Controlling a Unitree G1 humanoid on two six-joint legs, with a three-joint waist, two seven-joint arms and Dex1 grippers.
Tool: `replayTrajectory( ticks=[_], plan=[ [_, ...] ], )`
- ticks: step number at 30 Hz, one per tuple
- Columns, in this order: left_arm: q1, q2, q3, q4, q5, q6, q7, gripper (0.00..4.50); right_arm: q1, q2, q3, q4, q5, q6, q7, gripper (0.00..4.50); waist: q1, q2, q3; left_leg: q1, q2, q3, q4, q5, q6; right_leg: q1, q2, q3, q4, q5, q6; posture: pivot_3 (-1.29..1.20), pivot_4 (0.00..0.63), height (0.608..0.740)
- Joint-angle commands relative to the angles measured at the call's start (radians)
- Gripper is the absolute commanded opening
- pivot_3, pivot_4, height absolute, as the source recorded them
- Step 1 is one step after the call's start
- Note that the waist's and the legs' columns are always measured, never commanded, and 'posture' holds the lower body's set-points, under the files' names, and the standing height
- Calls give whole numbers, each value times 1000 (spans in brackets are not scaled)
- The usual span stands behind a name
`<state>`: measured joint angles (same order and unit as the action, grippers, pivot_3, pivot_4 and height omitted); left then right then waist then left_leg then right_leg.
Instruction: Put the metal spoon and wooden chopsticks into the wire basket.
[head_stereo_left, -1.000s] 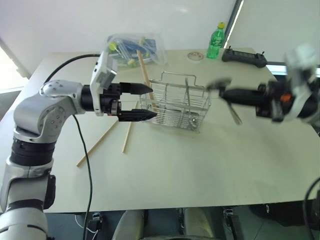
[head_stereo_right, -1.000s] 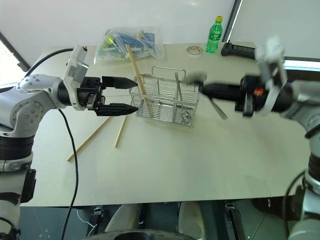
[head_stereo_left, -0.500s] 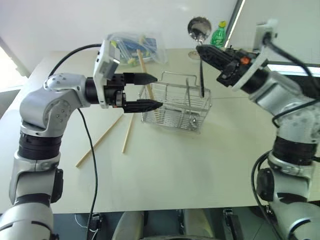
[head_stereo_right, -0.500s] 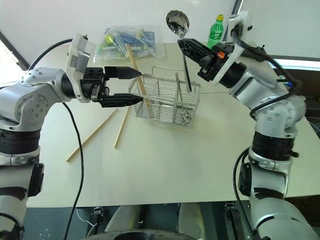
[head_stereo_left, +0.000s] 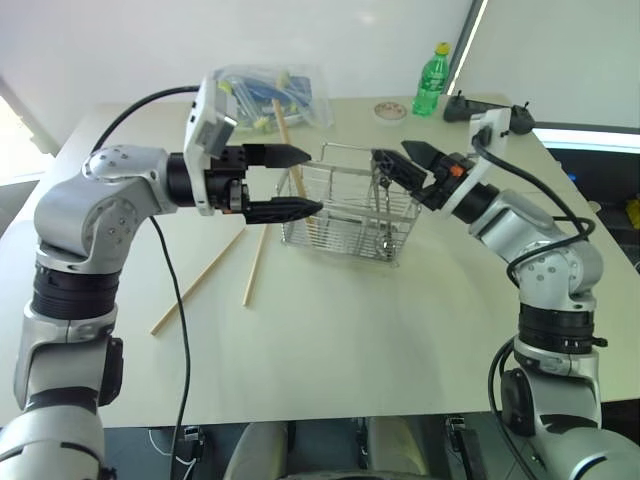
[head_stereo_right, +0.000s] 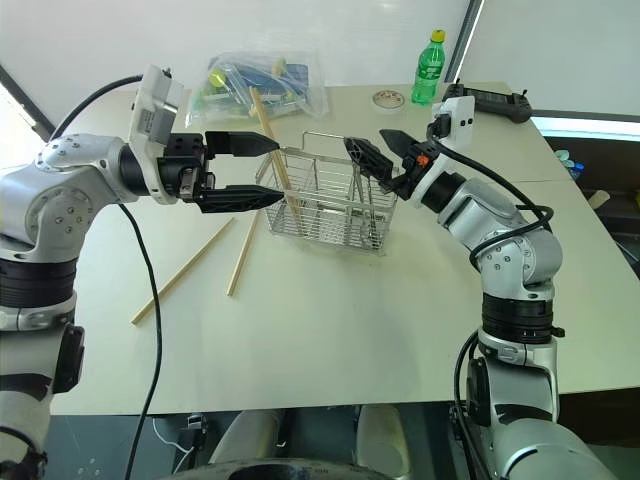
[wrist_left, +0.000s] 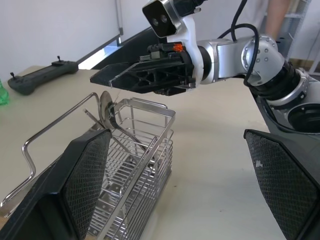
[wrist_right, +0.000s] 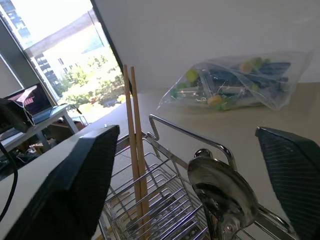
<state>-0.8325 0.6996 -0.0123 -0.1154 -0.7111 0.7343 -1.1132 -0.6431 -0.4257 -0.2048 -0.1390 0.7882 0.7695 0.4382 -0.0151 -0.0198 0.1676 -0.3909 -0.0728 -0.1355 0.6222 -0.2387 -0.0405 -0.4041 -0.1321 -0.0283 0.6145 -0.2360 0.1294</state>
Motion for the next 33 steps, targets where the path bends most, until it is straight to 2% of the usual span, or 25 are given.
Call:
replayTrajectory(
  ticks=[1,5,8,11,15,18,21,26,29,33],
  plan=[
    [-31,13,28,5,9,-19,-9,4500,-29,-45,-36,-64,9,-2,7,4476,1,0,0,0,0,0,0,0,0,0,0,0,0,0,0,0,150,690],
    [-20,31,22,20,35,-32,-29,4500,-68,-154,-69,-84,42,44,54,4476,2,0,0,0,0,0,0,0,0,0,0,0,0,0,0,0,150,690],
    [3,64,31,24,53,-37,-47,4500,-65,-327,-92,-125,82,104,184,4476,4,0,0,0,0,0,0,0,0,0,0,0,-1,0,0,0,150,690],
    [36,112,49,37,79,-56,-60,4500,33,-507,-112,-195,104,117,374,4476,4,0,0,0,0,1,-2,-1,1,0,0,-1,-2,0,0,0,150,690],
    [89,183,78,68,124,-96,-71,4500,200,-640,-185,-268,147,126,544,4476,-2,-1,0,0,1,3,-1,-3,4,1,0,0,-3,-1,1,0,150,690],
    [155,256,97,93,173,-135,-84,4500,352,-662,-235,-363,172,127,603,4476,-1,0,0,1,2,4,-1,-3,4,1,-1,0,-3,-1,0,0,150,690],
    [228,318,108,105,208,-160,-99,4500,451,-642,-242,-441,166,101,603,4476,4,0,0,1,4,4,0,-3,4,1,-1,0,-2,-1,-1,0,150,690],
    [298,376,54,154,318,-194,-90,4500,478,-588,-201,-473,143,76,522,4476,10,-1,0,0,4,2,3,-3,4,1,-3,1,-3,-3,-4,0,150,690],
    [228,332,-19,238,387,-164,-57,4500,476,-565,-167,-478,127,61,492,4476,26,-1,-1,0,4,2,4,-3,4,1,-3,1,-4,-3,-4,0,150,690],
    [63,208,-126,452,503,-137,17,4500,502,-563,-131,-503,101,41,486,4476,53,-2,-1,-2,3,2,4,-3,4,1,-2,-1,-4,-2,-4,0,150,690]
  ],
)
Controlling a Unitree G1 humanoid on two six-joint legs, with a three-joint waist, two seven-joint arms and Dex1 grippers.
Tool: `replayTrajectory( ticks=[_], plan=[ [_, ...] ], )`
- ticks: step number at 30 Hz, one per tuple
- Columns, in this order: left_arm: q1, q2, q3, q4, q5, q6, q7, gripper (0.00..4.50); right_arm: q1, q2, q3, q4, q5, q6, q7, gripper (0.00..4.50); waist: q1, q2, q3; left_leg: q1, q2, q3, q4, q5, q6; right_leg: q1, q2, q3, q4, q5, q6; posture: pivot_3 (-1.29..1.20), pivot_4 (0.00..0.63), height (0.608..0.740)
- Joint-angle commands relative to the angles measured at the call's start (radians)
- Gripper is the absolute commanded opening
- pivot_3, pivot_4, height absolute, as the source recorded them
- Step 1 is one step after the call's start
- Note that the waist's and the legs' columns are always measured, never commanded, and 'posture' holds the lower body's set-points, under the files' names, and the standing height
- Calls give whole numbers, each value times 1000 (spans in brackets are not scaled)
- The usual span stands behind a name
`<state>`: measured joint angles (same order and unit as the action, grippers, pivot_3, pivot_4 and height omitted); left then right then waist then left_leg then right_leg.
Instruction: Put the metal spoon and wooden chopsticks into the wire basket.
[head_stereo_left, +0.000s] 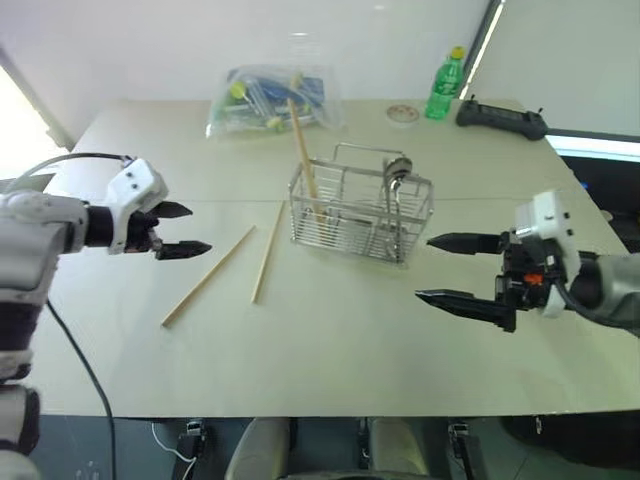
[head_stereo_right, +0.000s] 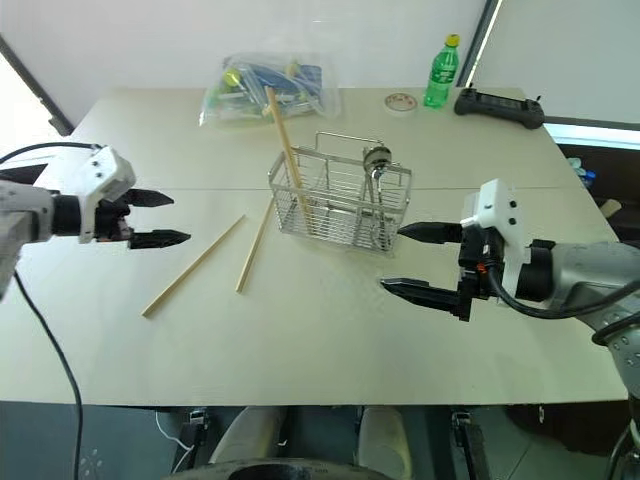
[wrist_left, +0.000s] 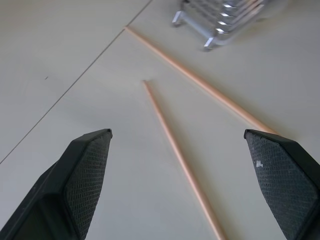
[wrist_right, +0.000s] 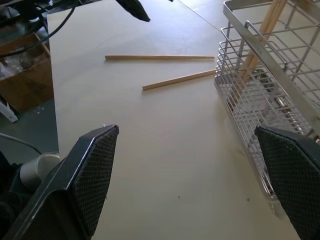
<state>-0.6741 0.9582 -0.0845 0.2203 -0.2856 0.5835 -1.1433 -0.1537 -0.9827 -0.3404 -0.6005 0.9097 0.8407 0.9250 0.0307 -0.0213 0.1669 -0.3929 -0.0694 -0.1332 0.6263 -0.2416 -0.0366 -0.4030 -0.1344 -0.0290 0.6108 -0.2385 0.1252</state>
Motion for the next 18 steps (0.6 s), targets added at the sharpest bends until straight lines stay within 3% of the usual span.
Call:
replayTrajectory(
  ticks=[1,8,18],
  plan=[
    [-137,-84,-80,177,107,18,62,4500,30,-11,10,-52,-32,-39,6,4476,11,-1,0,0,-1,0,0,0,0,0,0,0,0,0,0,0,150,690],
    [-318,-261,-186,512,254,-57,96,4500,79,2,-20,-88,-31,-54,-31,4476,4,-3,0,0,-2,2,0,-1,2,0,0,-1,1,2,5,0,150,690],
    [-447,-410,-199,819,366,-209,167,4500,168,29,-83,-155,17,-43,-113,4476,8,-4,0,0,-2,2,2,-1,2,1,0,-1,1,2,6,0,150,690]
  ],
)
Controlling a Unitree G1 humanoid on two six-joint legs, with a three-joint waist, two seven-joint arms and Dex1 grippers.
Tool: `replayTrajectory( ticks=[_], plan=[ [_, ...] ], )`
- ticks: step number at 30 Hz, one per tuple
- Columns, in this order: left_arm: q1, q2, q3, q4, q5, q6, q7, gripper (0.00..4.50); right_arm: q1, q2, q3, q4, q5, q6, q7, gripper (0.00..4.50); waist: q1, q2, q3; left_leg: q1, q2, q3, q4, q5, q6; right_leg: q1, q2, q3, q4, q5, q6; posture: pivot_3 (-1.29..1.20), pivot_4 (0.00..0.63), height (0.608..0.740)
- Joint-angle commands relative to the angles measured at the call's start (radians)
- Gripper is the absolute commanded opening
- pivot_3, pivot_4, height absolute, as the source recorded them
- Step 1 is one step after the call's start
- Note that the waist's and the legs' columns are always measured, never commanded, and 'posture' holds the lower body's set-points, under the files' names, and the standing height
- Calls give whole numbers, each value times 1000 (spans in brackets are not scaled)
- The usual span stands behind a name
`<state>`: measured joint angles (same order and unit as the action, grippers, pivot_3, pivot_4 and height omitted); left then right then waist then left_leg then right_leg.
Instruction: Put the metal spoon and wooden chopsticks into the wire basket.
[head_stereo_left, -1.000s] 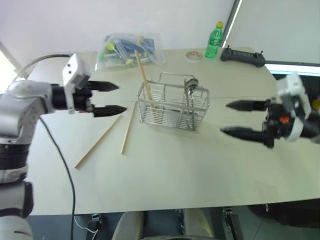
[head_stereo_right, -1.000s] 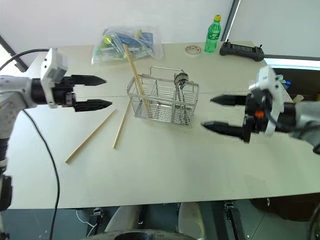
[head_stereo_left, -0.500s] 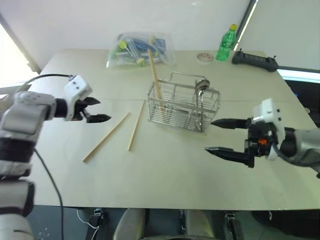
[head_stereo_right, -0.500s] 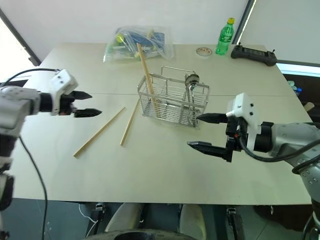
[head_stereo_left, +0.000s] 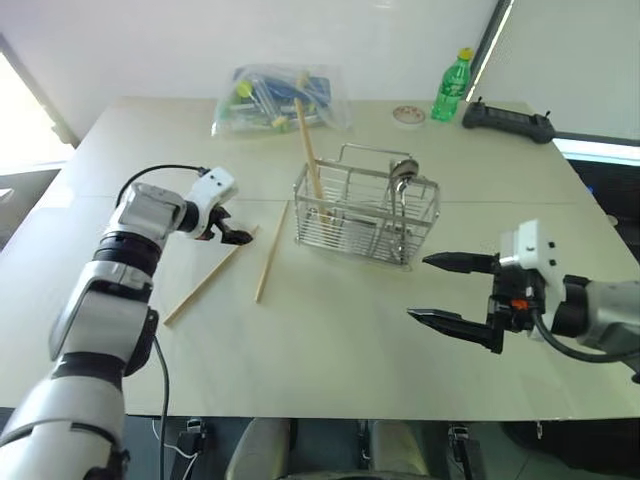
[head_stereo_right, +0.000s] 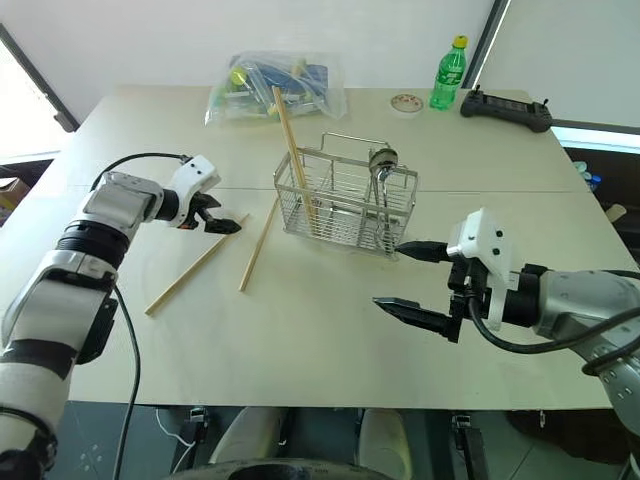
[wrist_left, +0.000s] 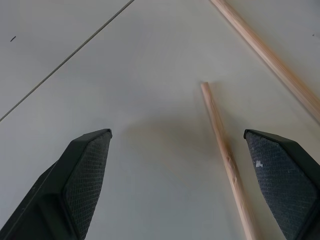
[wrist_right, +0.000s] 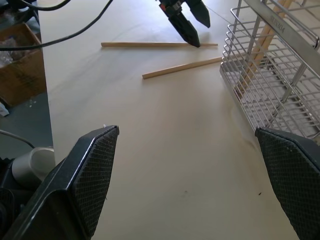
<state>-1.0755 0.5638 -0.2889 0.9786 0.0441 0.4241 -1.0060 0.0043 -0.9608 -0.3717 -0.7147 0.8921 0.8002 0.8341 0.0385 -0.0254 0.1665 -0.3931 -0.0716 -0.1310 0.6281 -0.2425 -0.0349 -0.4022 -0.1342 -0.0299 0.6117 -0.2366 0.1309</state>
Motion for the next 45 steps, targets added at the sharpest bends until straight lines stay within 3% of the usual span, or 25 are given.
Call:
replayTrajectory(
  ticks=[1,7,8,11,17,29,38,45],
  plan=[
    [-53,-28,6,87,45,-64,36,4500,21,7,-57,-48,38,-3,-25,4476,0,0,0,0,0,0,0,0,0,0,0,0,0,0,0,0,150,690],
    [-91,-83,16,168,66,-79,-1,4500,107,-12,-68,-82,25,-17,-2,4476,3,-1,-1,2,0,-2,2,0,0,4,0,-2,0,-2,4,0,150,690],
    [-95,-87,19,172,66,-75,-12,4240,110,-12,-70,-84,27,-18,-5,4494,2,-1,-1,2,0,-1,3,0,0,5,0,-2,0,-2,4,0,150,690],
    [-101,-93,28,178,67,-70,-30,3185,105,-10,-71,-83,30,-17,-17,4500,1,-1,-1,2,0,-1,3,0,0,5,-1,-2,0,-2,4,0,150,690],
    [-105,-90,53,188,72,-56,-24,33,93,-12,-72,-72,38,-12,-27,4500,0,-1,-1,2,0,-2,2,0,0,5,0,-2,0,-2,4,0,150,690],
    [-111,-40,144,201,47,-32,78,33,74,-30,-61,-45,35,-17,-8,4500,-3,-1,0,2,1,-1,2,0,0,4,0,-2,0,-2,4,0,150,690],
    [-359,38,580,135,-265,-102,393,33,45,-39,-53,-24,38,-11,0,4500,3,-7,3,1,0,-4,2,0,0,4,-1,-3,0,-2,4,0,150,690],
    [-362,-49,746,-172,-467,-101,482,33,28,-36,-41,-18,48,-4,-2,4500,-1,-5,2,2,0,-3,1,-1,0,5,-2,-2,0,-1,4,0,150,690]
  ],
)
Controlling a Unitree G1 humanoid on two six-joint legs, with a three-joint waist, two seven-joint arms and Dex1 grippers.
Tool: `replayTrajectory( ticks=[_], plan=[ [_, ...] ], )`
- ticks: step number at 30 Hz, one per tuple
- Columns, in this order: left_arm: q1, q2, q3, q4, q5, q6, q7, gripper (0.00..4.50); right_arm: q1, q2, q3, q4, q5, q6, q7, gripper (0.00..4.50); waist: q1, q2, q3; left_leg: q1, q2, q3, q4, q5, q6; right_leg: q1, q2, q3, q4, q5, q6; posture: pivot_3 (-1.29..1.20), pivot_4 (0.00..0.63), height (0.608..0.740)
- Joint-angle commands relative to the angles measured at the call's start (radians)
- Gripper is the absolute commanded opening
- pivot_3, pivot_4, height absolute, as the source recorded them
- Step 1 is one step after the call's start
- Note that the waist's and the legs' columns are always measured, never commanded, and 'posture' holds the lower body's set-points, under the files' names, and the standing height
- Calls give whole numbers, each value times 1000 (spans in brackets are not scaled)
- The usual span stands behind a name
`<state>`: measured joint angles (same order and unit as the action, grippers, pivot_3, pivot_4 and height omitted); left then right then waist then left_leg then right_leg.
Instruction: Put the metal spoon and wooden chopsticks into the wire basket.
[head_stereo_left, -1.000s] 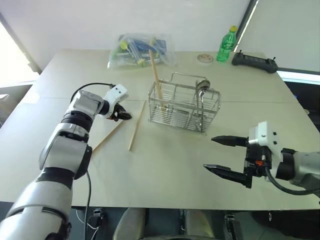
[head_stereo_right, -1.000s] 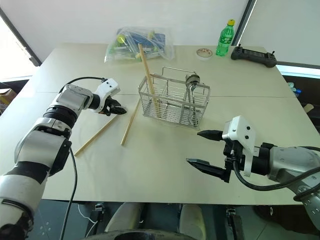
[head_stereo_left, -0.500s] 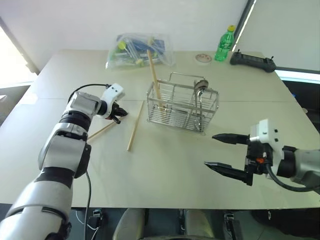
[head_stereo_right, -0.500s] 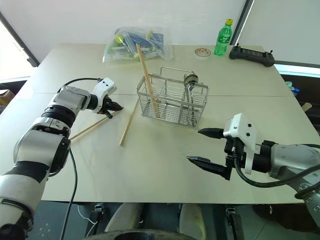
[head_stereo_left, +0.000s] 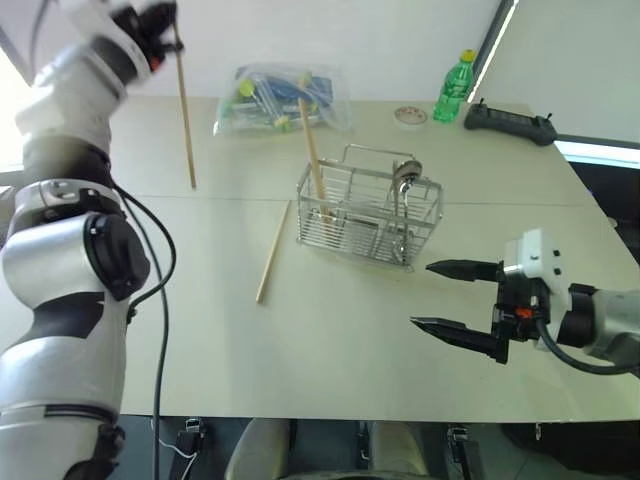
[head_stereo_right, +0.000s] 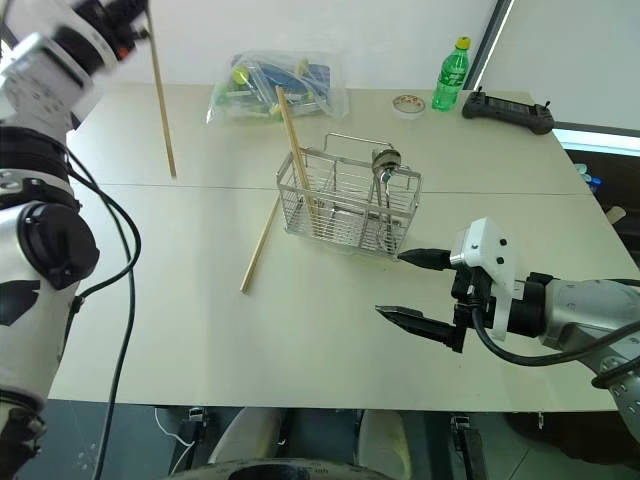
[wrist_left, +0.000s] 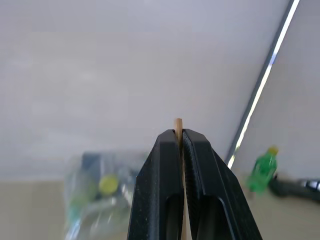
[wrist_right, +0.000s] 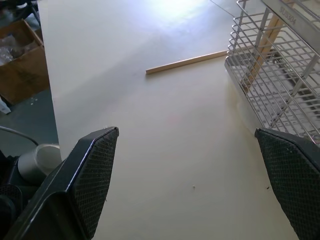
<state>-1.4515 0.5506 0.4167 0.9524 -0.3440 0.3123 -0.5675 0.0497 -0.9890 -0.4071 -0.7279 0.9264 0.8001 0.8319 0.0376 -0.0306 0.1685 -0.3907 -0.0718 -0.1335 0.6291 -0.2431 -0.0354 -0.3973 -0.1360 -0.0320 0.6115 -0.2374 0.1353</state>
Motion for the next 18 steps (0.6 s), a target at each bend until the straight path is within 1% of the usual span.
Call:
replayTrajectory(
  ticks=[1,5,9,12,16,18],
  plan=[
    [27,-60,48,-208,-105,35,62,33,-21,-8,-3,-4,14,-3,-2,4500,0,0,0,0,0,0,0,0,0,0,1,0,0,0,0,0,150,690],
    [95,-144,19,-416,-155,79,104,33,-30,-7,0,0,21,2,-7,4500,0,0,0,0,0,0,2,1,-2,1,1,0,1,0,0,0,150,690],
    [141,-221,-34,-543,-176,99,116,33,-34,-7,-4,-2,30,9,-17,4500,1,0,0,0,0,0,2,1,-2,1,2,1,1,1,-1,0,150,690],
    [143,-264,-58,-568,-182,89,123,33,-29,-4,-13,-11,42,19,-34,4500,3,0,0,0,-1,0,2,1,-2,1,2,1,1,1,-1,0,150,690],
    [100,-315,-60,-538,-203,66,135,33,-16,4,-24,-30,63,31,-64,4500,0,0,0,0,-1,0,2,1,-2,1,2,1,0,1,-1,0,150,690],
    [96,-359,-89,-528,-198,45,119,33,-9,9,-31,-41,74,34,-84,4500,2,0,0,0,-1,0,2,1,-2,1,2,1,0,1,-1,0,150,690]
  ],
)
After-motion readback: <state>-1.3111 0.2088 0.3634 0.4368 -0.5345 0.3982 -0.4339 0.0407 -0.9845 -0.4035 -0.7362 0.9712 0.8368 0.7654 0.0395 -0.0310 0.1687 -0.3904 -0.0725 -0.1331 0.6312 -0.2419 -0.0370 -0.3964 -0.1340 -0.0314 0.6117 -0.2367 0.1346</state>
